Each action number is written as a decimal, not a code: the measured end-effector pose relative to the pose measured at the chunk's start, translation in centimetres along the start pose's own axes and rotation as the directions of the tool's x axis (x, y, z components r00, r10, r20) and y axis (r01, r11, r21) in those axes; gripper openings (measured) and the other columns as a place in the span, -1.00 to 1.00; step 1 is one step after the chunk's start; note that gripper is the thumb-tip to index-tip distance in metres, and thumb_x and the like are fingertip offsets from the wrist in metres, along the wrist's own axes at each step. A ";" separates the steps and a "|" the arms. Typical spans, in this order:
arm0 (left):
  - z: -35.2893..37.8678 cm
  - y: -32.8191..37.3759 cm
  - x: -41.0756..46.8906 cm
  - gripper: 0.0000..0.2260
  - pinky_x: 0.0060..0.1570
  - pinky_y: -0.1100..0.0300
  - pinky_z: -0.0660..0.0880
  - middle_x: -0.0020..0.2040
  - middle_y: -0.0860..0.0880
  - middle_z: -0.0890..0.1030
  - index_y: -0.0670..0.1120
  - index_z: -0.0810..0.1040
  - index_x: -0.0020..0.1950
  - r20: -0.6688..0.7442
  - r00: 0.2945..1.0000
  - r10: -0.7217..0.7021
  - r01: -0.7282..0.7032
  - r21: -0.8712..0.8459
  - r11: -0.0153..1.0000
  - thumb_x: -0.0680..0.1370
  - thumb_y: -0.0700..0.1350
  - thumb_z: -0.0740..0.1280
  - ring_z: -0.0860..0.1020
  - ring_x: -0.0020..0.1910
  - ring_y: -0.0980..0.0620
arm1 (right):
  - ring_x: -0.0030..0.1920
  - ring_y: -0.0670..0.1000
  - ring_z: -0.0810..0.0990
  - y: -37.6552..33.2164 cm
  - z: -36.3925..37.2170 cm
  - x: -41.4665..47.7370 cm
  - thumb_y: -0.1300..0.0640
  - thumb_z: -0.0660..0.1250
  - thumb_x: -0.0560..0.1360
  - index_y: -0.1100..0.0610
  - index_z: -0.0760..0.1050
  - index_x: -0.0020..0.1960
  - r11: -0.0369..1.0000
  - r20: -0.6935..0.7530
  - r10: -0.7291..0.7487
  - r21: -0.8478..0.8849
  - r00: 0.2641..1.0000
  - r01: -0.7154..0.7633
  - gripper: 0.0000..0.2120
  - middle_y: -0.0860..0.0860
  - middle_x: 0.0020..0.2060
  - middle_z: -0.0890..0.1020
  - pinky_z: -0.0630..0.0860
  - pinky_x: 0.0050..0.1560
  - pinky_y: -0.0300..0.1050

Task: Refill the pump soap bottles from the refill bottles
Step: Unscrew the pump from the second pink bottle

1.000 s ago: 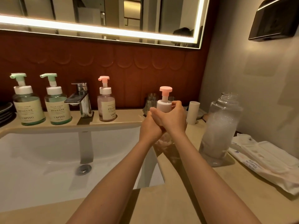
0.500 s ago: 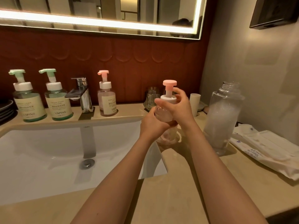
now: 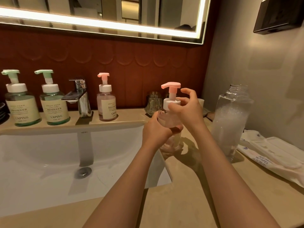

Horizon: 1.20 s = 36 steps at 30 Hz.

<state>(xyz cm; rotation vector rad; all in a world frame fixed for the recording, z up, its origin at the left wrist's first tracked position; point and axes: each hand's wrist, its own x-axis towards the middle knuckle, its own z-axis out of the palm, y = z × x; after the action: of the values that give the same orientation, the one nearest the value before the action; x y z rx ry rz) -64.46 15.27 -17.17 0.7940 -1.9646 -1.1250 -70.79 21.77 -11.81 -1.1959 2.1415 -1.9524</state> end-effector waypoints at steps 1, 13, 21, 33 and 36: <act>0.0 0.0 0.0 -0.27 0.18 0.03 0.47 0.32 -0.01 0.47 0.02 0.28 0.40 0.004 1.000 0.005 -0.005 0.002 1.000 0.32 0.08 0.52 0.45 0.27 -0.05 | 0.05 -0.02 0.50 -0.1 0.0 -0.1 0.15 0.41 0.40 0.06 0.21 0.38 1.000 0.038 0.009 0.026 0.999 -0.010 -0.38 0.07 0.23 0.50 0.50 -0.06 -0.21; -0.4 -0.2 0.3 -0.30 0.19 -0.12 0.47 0.25 -0.02 0.52 0.03 0.32 0.37 0.041 0.999 0.001 -0.003 0.038 0.999 0.31 0.10 0.51 0.48 0.23 -0.09 | 0.14 0.00 0.45 -0.3 1.1 -0.8 0.01 0.42 0.41 0.07 0.25 0.35 0.983 0.008 -0.070 -0.171 0.998 0.070 -0.40 0.02 0.25 0.44 0.43 -0.07 -0.27; -0.3 -0.4 0.1 -0.30 0.23 -0.14 0.41 0.27 0.01 0.51 0.05 0.31 0.37 0.019 1.000 0.007 -0.009 0.090 0.996 0.31 0.18 0.49 0.46 0.25 -0.06 | 0.07 -0.01 0.48 -0.1 1.2 -0.7 0.11 0.43 0.40 0.08 0.23 0.34 0.988 -0.084 -0.067 -0.145 0.994 0.055 -0.41 0.07 0.24 0.48 0.40 -0.20 -0.36; -0.3 -0.3 0.2 -0.31 0.23 -0.13 0.42 0.29 0.01 0.49 0.06 0.29 0.37 0.033 0.999 -0.026 0.025 0.020 0.999 0.33 0.09 0.51 0.44 0.27 -0.07 | 0.04 -0.05 0.44 -0.4 1.0 -0.7 0.12 0.42 0.40 0.10 0.29 0.28 0.998 -0.032 0.023 -0.063 0.999 -0.025 -0.48 0.04 0.21 0.47 0.41 -0.16 -0.32; -0.4 -0.2 0.0 -0.33 0.22 -0.13 0.43 0.27 0.00 0.50 0.05 0.30 0.36 0.043 0.999 -0.009 0.010 -0.010 1.000 0.34 0.11 0.49 0.46 0.24 -0.08 | 0.17 0.01 0.44 -0.5 1.5 -0.6 -0.04 0.46 0.36 0.11 0.28 0.31 0.992 0.022 0.030 -0.125 0.999 -0.027 -0.37 0.04 0.24 0.43 0.47 0.06 -0.12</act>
<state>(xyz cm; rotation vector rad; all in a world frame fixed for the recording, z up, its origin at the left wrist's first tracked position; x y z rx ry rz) -64.12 14.97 -17.18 0.7808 -1.9907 -1.1656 -69.36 20.83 -12.01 -1.1923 2.2859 -1.8077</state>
